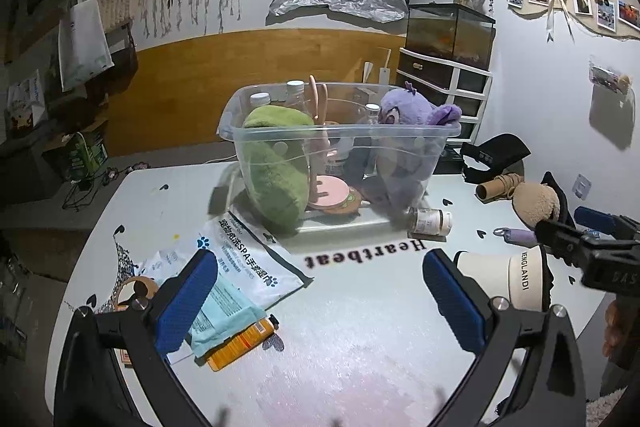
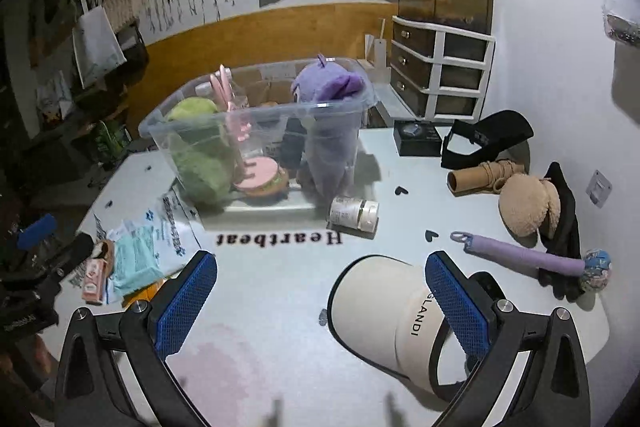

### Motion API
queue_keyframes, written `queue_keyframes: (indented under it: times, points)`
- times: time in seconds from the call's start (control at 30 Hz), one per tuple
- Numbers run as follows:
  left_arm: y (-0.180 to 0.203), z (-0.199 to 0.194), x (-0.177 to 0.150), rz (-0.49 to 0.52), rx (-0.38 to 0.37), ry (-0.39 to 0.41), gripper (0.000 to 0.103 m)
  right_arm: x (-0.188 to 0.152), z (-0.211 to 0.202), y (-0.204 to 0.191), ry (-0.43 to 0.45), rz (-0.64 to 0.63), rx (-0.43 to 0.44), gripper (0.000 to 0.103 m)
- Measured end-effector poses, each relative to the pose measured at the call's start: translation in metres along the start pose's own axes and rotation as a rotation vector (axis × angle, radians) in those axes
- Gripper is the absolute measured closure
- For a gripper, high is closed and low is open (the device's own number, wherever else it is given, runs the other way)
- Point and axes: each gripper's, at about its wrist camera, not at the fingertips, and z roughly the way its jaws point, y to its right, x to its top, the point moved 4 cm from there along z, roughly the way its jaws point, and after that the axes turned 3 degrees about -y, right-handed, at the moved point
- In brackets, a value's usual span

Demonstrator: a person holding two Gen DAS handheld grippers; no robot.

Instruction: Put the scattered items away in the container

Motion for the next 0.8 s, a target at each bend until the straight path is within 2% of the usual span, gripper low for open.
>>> queue_keyframes:
  times: [0.23, 0.37, 0.47, 0.6, 0.8]
  points:
    - [0.000, -0.006, -0.006, -0.034, 0.023, -0.008, 0.000, 0.000, -0.021, 0.015, 0.072, 0.064, 0.005, 0.000]
    - [-0.003, -0.008, -0.009, -0.063, 0.044, -0.019, 0.000, -0.001, -0.020, 0.019, 0.055, 0.088, 0.046, 0.000]
    - [-0.006, -0.011, -0.012, -0.085, 0.062, -0.028, 0.000, -0.001, -0.022, 0.021, 0.065, 0.100, 0.041, 0.000]
    - [-0.004, -0.016, -0.012, -0.068, 0.077, -0.014, 0.000, 0.000, -0.022, 0.019, 0.075, 0.086, 0.036, 0.000]
    - [0.005, -0.012, -0.009, -0.024, 0.055, -0.023, 0.000, 0.001, -0.016, 0.018, 0.063, 0.086, 0.074, 0.000]
